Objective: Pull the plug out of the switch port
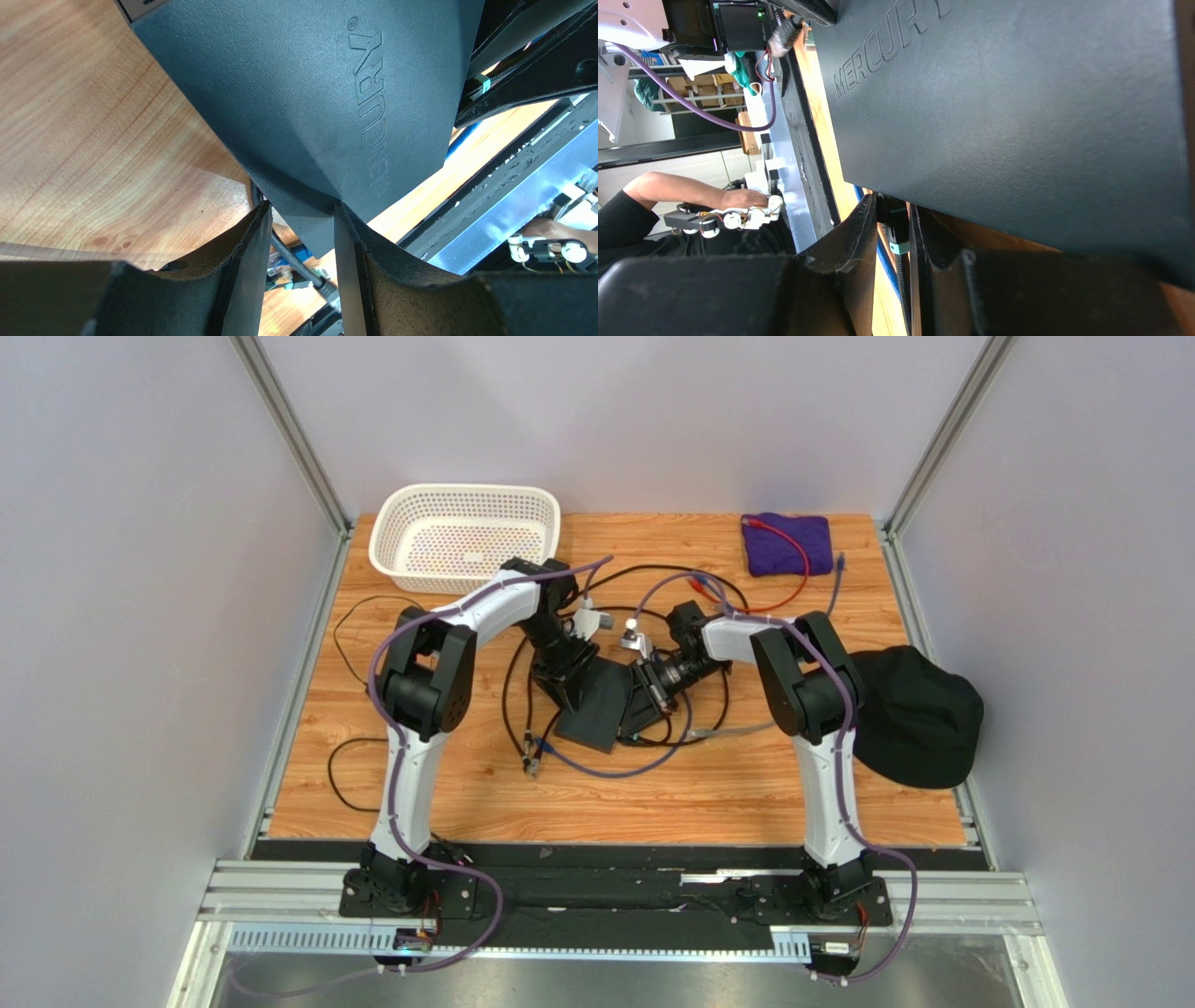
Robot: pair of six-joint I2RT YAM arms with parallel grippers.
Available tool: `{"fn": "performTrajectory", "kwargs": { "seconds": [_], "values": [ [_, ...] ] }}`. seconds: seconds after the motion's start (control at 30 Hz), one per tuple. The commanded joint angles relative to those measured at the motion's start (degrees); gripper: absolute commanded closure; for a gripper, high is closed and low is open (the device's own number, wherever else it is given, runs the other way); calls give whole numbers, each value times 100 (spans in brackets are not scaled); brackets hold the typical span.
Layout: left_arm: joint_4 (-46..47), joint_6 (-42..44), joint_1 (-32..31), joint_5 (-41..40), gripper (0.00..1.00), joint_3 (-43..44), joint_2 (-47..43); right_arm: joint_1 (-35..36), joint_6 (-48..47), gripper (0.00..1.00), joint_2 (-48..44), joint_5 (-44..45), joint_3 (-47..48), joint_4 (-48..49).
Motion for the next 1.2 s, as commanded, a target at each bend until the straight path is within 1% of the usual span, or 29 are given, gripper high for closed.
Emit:
{"fn": "performTrajectory", "kwargs": {
  "seconds": [0.0,0.17,0.43,0.63,0.7,0.83,0.97,1.03,1.1,1.17],
  "values": [
    [118,199,-61,-561,54,-213,311,-9,232,100,552,1339,127,291],
    [118,217,-61,-570,54,-231,293,-8,619,100,447,1998,65,317],
    [127,252,-61,-623,54,-240,284,18,716,100,490,2412,249,-52],
    [109,278,-61,-605,54,-249,293,-79,690,100,473,2342,284,-350],
    [109,278,-61,-605,54,-249,302,-122,699,100,517,2404,355,-430],
    [118,287,-52,-658,54,-257,320,-175,734,100,718,2536,574,-921],
    [110,305,-52,-684,54,-249,320,-298,751,100,798,2615,645,-1107],
    [109,322,-44,-710,54,-249,320,-290,655,100,728,2597,680,-1107],
    [109,331,-35,-702,54,-249,320,-281,401,100,640,2343,768,-1168],
    [109,349,-26,-693,54,-249,328,-229,181,100,666,2482,943,-1475]
  ]
}}
